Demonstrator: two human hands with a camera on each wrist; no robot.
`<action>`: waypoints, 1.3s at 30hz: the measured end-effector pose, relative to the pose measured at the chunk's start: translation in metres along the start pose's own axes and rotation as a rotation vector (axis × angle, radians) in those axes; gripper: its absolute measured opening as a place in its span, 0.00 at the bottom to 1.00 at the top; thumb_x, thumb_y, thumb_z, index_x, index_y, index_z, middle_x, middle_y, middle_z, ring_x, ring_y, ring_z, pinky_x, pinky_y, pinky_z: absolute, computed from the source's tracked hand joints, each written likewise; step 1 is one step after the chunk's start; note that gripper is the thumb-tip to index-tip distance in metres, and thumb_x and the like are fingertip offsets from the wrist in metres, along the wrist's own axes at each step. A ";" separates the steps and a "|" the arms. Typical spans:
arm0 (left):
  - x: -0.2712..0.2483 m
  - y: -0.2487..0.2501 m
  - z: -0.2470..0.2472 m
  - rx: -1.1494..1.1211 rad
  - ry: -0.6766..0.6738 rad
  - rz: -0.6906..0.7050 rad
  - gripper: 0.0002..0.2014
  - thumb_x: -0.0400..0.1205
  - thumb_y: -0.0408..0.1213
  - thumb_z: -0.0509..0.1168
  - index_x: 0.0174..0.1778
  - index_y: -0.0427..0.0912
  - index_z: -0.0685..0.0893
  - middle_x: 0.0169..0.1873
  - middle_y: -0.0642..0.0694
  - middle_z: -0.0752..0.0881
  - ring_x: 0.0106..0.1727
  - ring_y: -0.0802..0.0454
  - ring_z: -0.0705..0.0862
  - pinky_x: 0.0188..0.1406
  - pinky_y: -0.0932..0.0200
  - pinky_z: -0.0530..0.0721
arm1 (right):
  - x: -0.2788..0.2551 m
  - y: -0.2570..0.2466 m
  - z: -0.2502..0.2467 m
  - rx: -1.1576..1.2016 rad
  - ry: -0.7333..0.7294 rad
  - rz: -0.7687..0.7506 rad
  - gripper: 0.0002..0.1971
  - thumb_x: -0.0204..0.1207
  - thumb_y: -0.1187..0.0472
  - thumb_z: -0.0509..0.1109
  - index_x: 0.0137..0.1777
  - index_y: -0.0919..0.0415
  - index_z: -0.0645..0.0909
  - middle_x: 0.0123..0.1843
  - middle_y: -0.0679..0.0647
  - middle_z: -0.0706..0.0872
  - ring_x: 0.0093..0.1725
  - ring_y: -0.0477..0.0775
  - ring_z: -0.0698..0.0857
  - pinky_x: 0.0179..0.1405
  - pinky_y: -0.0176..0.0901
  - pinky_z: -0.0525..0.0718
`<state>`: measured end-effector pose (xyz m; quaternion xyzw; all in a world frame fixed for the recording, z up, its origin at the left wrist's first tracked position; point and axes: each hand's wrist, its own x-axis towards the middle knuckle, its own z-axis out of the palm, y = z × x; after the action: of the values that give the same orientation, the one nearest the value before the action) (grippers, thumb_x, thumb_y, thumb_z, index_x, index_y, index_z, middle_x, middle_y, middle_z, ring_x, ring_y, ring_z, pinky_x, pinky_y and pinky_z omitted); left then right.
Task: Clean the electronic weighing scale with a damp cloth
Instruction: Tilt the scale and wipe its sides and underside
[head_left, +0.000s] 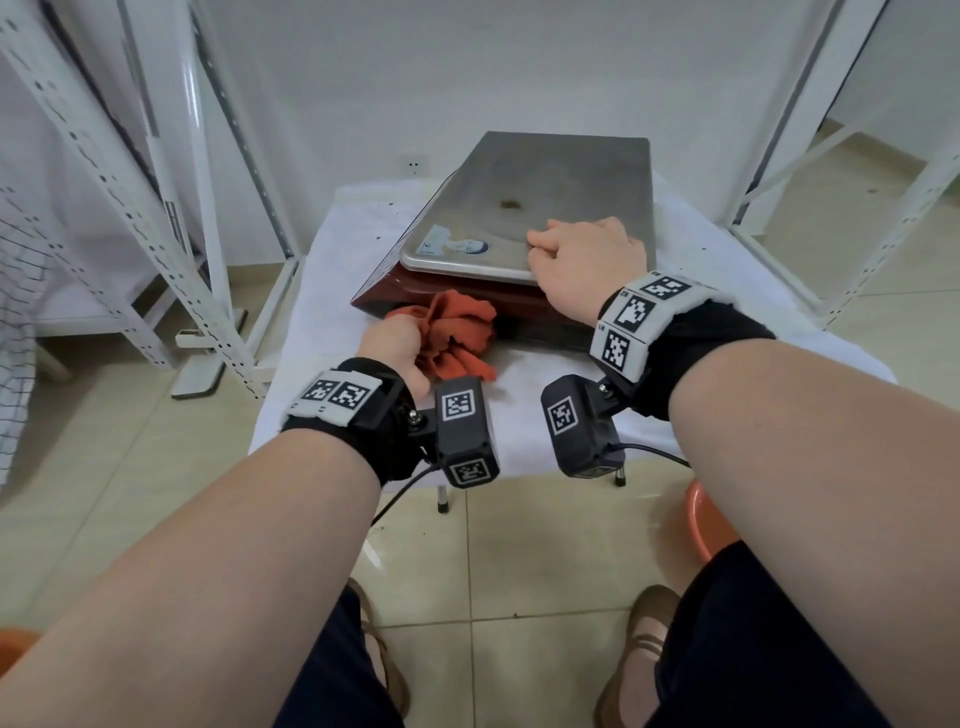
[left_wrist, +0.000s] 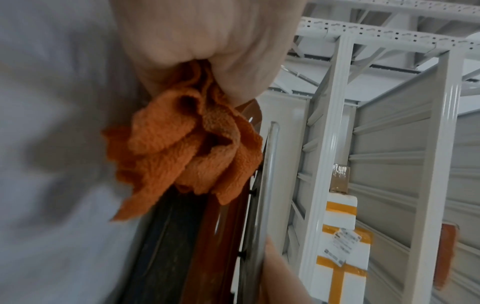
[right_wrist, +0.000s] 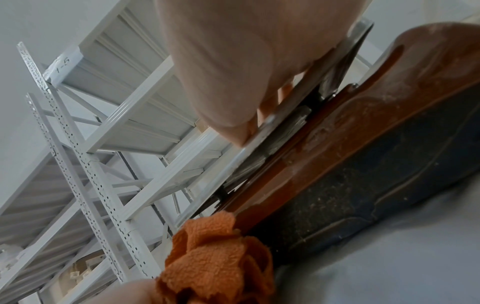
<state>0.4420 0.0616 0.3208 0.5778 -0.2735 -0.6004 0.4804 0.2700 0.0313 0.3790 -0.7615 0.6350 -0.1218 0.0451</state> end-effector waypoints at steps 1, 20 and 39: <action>-0.002 -0.002 0.006 -0.015 -0.063 -0.019 0.28 0.85 0.30 0.44 0.32 0.31 0.88 0.14 0.42 0.79 0.08 0.52 0.74 0.11 0.73 0.63 | 0.000 0.000 -0.001 -0.005 -0.009 0.000 0.19 0.84 0.54 0.49 0.69 0.43 0.76 0.79 0.42 0.69 0.76 0.61 0.63 0.70 0.54 0.64; -0.029 -0.005 0.022 0.104 0.013 -0.070 0.11 0.84 0.35 0.58 0.49 0.34 0.84 0.55 0.28 0.86 0.52 0.31 0.86 0.50 0.34 0.84 | 0.003 0.037 0.001 0.176 0.106 -0.039 0.18 0.80 0.51 0.61 0.66 0.49 0.82 0.70 0.48 0.82 0.73 0.61 0.74 0.72 0.51 0.72; -0.040 -0.013 0.024 0.963 0.064 0.538 0.16 0.76 0.21 0.52 0.38 0.42 0.82 0.26 0.40 0.84 0.16 0.55 0.81 0.14 0.61 0.78 | -0.002 0.038 0.000 0.192 0.059 -0.046 0.18 0.81 0.52 0.60 0.69 0.48 0.80 0.75 0.48 0.76 0.76 0.57 0.71 0.76 0.50 0.66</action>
<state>0.4102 0.0970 0.3312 0.6600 -0.6404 -0.2458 0.3064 0.2337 0.0259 0.3702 -0.7642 0.6037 -0.2055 0.0965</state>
